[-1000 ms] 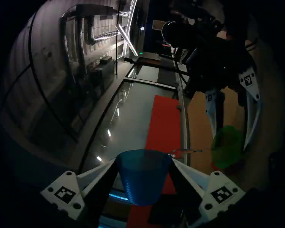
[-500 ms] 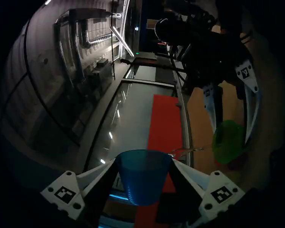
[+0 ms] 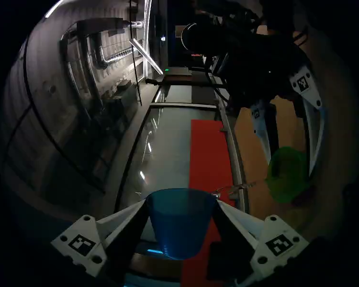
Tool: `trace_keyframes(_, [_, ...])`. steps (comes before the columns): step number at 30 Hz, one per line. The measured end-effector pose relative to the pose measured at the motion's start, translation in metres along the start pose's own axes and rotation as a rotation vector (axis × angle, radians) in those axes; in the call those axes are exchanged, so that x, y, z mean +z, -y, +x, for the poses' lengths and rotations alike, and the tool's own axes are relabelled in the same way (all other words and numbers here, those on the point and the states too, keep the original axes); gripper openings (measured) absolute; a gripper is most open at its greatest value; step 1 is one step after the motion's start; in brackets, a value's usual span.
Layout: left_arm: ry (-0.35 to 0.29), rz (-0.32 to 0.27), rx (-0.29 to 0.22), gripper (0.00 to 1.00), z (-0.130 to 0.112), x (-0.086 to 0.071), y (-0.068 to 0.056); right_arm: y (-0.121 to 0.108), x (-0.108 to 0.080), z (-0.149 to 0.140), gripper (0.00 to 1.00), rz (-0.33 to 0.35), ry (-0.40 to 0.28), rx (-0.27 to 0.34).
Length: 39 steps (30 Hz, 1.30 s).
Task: Pour water
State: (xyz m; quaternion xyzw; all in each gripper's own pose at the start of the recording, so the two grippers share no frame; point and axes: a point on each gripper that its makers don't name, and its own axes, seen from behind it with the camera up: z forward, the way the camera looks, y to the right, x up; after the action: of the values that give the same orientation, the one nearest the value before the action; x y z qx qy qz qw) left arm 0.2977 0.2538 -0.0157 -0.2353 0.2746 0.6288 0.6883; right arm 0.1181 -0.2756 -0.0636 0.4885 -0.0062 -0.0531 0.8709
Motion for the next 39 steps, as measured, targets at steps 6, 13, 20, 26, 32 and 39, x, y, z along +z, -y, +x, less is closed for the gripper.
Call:
trace_keyframes(6, [-0.007, 0.004, 0.038, 0.88, 0.003, 0.000, 0.003, -0.001, -0.001, 0.001, 0.89, -0.003, -0.001, -0.002])
trace_keyframes(13, [-0.017, 0.003, 0.093, 0.88, 0.009, -0.001, 0.002, -0.002, -0.001, 0.002, 0.89, -0.005, -0.005, -0.001])
trace_keyframes(20, [-0.031, 0.007, 0.142, 0.88, 0.016, -0.003, 0.002, -0.002, -0.002, 0.002, 0.89, -0.008, -0.007, -0.001])
trace_keyframes(26, [-0.040, 0.012, 0.172, 0.88, 0.022, -0.005, 0.001, -0.004, -0.004, 0.002, 0.89, -0.010, -0.010, -0.001])
trace_keyframes(32, [-0.043, 0.016, 0.159, 0.88, 0.021, -0.004, 0.002, -0.004, -0.005, 0.004, 0.89, -0.012, -0.014, -0.003])
trace_keyframes(39, [-0.043, 0.015, 0.010, 0.88, 0.015, -0.002, 0.003, -0.007, -0.007, 0.007, 0.89, -0.018, -0.023, -0.003])
